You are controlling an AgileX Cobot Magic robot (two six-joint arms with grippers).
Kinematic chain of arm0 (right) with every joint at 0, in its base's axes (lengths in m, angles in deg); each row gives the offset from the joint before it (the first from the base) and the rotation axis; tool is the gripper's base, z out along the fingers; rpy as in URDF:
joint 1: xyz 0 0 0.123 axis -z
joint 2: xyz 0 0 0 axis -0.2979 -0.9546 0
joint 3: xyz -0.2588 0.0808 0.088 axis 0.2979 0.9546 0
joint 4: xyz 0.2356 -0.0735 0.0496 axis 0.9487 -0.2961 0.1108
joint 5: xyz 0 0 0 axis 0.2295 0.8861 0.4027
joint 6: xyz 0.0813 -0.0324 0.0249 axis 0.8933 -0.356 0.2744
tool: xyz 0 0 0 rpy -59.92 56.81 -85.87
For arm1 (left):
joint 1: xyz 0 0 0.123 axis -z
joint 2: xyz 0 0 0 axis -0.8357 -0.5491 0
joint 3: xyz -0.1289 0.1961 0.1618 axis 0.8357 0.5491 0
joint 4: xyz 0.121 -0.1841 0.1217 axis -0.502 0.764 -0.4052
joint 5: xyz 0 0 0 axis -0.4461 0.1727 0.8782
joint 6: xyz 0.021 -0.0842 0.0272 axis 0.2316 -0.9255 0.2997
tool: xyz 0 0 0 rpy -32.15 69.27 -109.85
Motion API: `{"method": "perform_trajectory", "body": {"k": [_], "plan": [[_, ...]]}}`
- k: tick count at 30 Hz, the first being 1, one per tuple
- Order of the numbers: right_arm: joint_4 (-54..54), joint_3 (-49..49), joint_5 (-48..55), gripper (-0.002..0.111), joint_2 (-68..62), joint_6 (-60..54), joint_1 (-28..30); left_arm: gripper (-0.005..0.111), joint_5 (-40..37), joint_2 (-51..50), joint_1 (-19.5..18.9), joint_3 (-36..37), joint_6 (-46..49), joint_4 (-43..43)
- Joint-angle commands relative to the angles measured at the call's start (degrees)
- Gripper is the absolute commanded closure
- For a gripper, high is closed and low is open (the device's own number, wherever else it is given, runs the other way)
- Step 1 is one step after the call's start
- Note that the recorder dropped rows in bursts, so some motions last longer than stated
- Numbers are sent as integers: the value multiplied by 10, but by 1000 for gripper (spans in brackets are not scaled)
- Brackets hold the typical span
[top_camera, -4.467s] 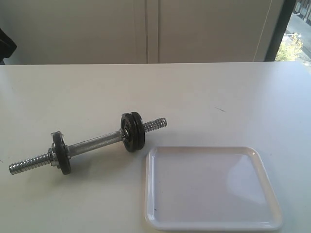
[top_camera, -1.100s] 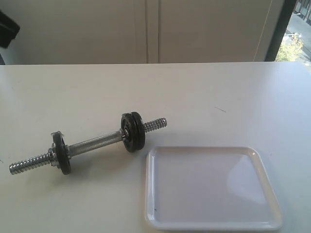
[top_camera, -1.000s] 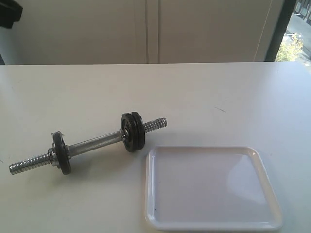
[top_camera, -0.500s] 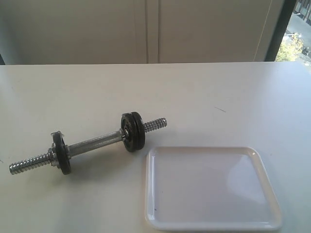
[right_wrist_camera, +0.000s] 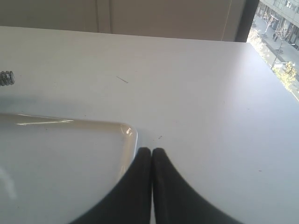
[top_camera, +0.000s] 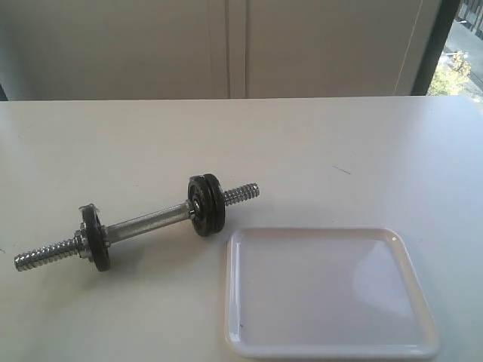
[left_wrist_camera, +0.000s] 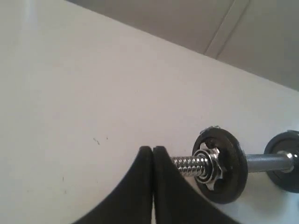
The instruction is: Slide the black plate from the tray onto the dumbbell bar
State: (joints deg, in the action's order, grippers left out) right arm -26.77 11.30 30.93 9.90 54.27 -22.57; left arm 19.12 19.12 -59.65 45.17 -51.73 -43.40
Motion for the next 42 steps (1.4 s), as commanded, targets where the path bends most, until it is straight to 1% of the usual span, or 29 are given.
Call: {"method": "perform_trajectory", "body": {"k": [1, 3, 5, 8, 10, 11, 14, 15, 17, 21, 34, 42], "plan": [[-1, 3, -9, 108, 3, 0, 2, 107, 0, 50, -4, 5, -23, 11], [-1, 3, -9, 108, 3, 0, 2, 107, 0, 52, -4, 5, -79, 12], [-1, 3, -9, 108, 3, 0, 2, 107, 0, 77, -4, 5, -111, 12], [-1, 3, -9, 108, 3, 0, 2, 107, 15, 77, -4, 5, -93, -2], [-1, 3, -9, 108, 3, 0, 2, 107, 15, 77, -4, 5, -101, -87], [-1, 3, -9, 108, 3, 0, 2, 107, 13, 77, -4, 5, -118, -149], [-1, 3, -9, 108, 3, 0, 2, 107, 0, 77, 4, 5, -158, -262], [-1, 3, -9, 108, 3, 0, 2, 107, 0, 77, 10, 5, -159, -290], [-1, 3, -9, 108, 3, 0, 2, 107, -33, 77, 24, 5, -159, -314], [-1, 3, -9, 108, 3, 0, 2, 107, -140, 77, 43, 5, -157, -317], [-1, 3, -9, 108, 3, 0, 2, 107, -134, 77, 44, 5, -96, -317], [-1, 3, -9, 108, 3, 0, 2, 107, -129, 77, 43, 5, -92, -317]]}}
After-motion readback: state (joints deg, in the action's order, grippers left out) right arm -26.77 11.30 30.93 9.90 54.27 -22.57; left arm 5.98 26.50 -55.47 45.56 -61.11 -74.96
